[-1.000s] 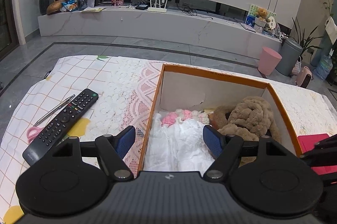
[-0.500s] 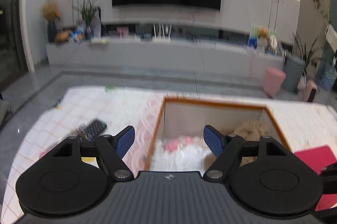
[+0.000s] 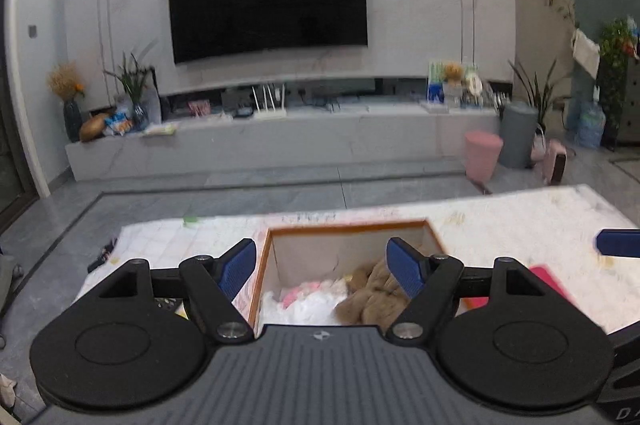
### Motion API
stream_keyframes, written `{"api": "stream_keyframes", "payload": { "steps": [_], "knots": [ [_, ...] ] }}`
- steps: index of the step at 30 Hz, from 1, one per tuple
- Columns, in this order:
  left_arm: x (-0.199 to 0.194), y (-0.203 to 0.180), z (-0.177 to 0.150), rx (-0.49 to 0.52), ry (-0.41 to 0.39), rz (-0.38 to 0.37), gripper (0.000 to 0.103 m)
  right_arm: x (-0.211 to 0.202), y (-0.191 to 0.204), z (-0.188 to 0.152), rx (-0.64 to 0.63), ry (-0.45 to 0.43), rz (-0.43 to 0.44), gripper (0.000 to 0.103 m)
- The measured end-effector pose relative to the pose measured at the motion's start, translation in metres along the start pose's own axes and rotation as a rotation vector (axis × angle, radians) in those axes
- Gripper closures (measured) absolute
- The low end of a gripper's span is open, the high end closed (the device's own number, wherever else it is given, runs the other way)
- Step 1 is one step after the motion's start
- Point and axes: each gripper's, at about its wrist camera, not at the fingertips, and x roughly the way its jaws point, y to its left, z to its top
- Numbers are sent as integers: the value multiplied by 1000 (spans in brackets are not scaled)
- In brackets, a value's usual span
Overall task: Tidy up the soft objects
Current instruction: 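Withdraw both open tools back from the orange box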
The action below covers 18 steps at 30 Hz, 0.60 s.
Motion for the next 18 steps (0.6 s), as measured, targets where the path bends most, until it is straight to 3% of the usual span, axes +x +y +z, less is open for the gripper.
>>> {"api": "stream_keyframes", "payload": {
  "steps": [2,4,8,11,18],
  "knots": [
    [-14,-11,3,8,4,-8,16,-26,-6,-4,31,-89,-40,3],
    [-30,-22,2,18,2,-36,16,-46,-13,-7,79,-115,-70,3],
    [-59,-43,-3,32,-8,-82,15,-78,-32,-18,192,-97,-90,3],
    [-72,-56,-12,32,-19,-91,15,-98,-39,-32,209,-88,-108,3],
    [-80,-86,-60,-2,2,-33,15,-115,-41,-82,230,-70,-155,3]
  ]
}}
